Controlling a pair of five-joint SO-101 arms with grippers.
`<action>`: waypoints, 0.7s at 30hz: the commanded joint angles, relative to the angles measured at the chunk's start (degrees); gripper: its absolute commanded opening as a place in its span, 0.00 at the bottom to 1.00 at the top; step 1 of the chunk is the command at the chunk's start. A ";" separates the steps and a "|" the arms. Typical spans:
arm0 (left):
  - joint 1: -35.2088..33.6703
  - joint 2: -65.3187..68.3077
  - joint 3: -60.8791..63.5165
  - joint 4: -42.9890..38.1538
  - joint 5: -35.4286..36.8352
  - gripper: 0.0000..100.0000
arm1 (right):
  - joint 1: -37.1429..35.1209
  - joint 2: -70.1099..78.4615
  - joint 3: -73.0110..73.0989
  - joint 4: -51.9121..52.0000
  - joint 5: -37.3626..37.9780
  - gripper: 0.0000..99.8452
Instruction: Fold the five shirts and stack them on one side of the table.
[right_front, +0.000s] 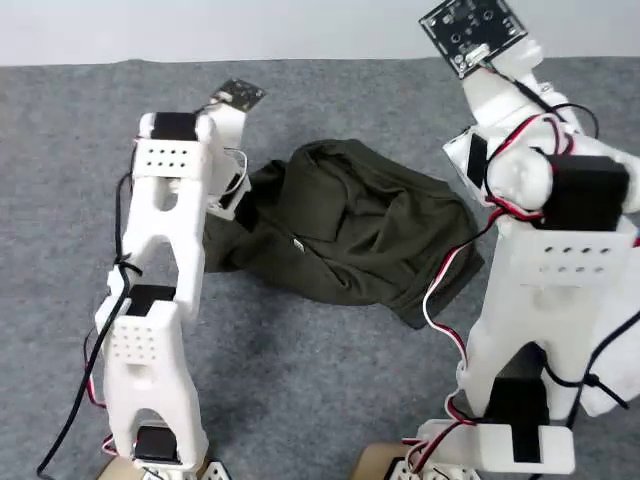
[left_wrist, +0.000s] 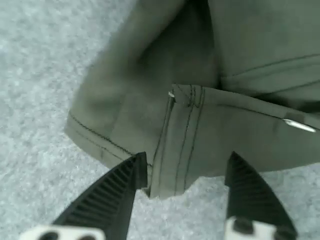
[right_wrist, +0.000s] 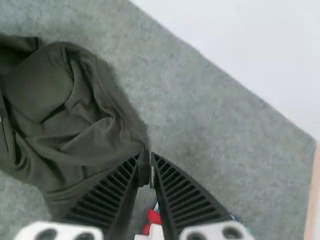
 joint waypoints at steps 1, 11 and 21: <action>0.00 1.05 -5.23 -0.97 -0.26 0.29 | 0.48 -2.07 1.76 1.98 0.26 0.01; 0.18 12.84 -22.81 -1.23 -0.18 0.29 | 0.57 -2.15 5.54 1.98 0.26 0.01; 1.76 27.96 -37.85 2.99 -0.26 0.29 | 0.57 -2.07 5.54 1.98 0.26 0.01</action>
